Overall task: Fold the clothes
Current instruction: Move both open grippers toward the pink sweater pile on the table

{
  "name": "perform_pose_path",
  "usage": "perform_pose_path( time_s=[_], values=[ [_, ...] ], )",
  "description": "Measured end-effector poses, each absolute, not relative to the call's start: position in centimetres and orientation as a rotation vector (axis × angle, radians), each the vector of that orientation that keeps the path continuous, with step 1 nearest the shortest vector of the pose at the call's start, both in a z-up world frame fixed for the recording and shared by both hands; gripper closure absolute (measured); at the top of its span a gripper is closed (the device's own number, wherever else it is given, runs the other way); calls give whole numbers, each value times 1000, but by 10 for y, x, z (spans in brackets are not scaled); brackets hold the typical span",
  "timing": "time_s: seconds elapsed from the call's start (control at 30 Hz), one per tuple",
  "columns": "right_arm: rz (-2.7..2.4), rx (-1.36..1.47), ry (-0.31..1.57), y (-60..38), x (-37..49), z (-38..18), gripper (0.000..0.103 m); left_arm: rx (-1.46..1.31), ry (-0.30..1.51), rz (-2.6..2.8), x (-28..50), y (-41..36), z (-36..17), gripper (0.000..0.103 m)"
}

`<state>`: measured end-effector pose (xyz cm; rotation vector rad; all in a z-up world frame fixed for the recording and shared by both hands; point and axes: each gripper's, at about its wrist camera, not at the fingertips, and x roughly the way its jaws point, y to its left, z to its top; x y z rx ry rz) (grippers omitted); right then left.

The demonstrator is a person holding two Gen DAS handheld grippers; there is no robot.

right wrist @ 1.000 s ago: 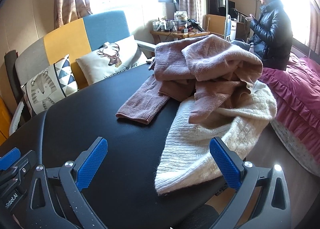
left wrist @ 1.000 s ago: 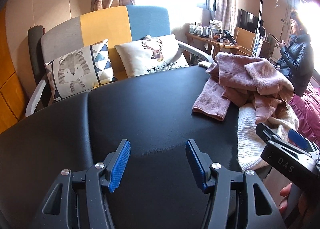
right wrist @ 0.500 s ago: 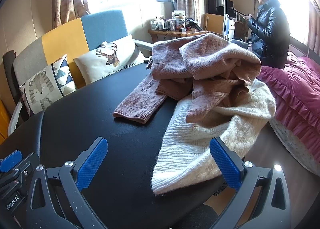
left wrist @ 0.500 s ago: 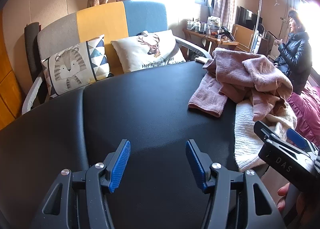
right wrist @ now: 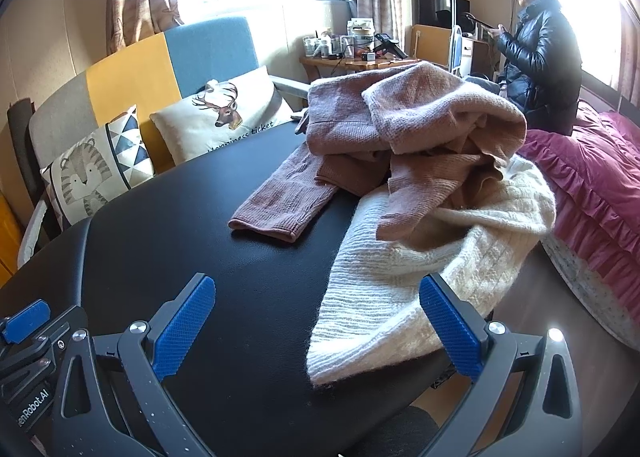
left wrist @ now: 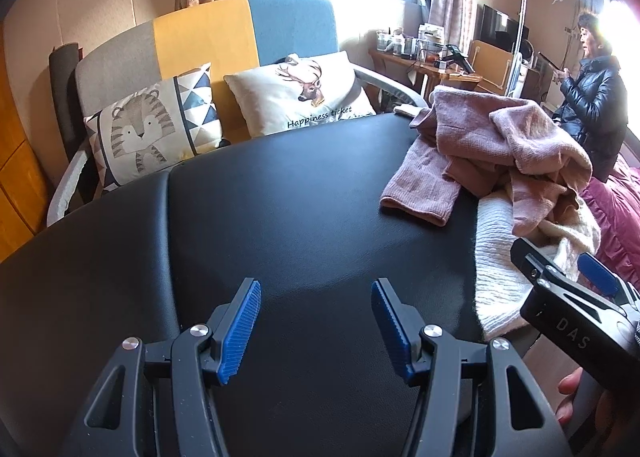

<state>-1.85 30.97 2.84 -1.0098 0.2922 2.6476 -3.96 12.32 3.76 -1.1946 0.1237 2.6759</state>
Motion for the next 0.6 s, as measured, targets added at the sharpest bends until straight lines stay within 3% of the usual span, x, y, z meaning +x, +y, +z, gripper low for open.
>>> perform_pose_path(
  time_s=[0.6],
  values=[
    [2629,-1003,299,334,-36,28,0,-1203,162,2659,-50,129,34,44]
  ],
)
